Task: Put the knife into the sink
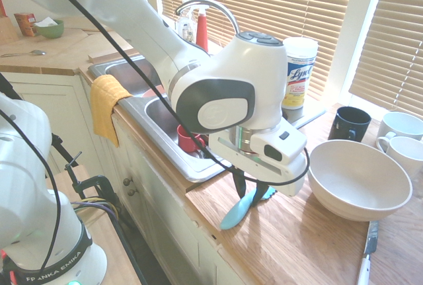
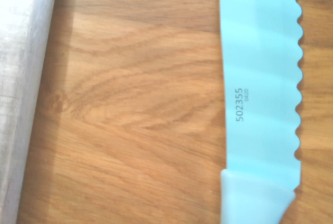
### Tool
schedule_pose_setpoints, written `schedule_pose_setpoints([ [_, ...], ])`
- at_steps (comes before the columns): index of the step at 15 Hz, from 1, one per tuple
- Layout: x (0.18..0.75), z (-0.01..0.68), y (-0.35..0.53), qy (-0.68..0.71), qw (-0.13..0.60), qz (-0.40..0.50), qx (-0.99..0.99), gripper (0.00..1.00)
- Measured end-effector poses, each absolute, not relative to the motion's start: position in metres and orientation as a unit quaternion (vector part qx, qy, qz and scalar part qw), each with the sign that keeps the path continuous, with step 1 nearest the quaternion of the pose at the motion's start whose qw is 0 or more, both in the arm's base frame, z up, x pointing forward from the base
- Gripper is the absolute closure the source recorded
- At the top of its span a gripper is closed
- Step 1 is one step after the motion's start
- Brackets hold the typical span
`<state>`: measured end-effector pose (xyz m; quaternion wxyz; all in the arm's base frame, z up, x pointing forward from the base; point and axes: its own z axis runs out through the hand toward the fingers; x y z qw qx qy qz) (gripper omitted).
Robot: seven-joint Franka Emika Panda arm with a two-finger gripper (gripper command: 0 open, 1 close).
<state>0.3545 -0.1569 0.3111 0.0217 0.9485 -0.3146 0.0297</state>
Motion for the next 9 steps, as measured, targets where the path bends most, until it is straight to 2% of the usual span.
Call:
schedule_pose_setpoints([
  [9,0.3554,0.3162,-0.1598,-0.323,0.017,0.036,0.945,1.0],
])
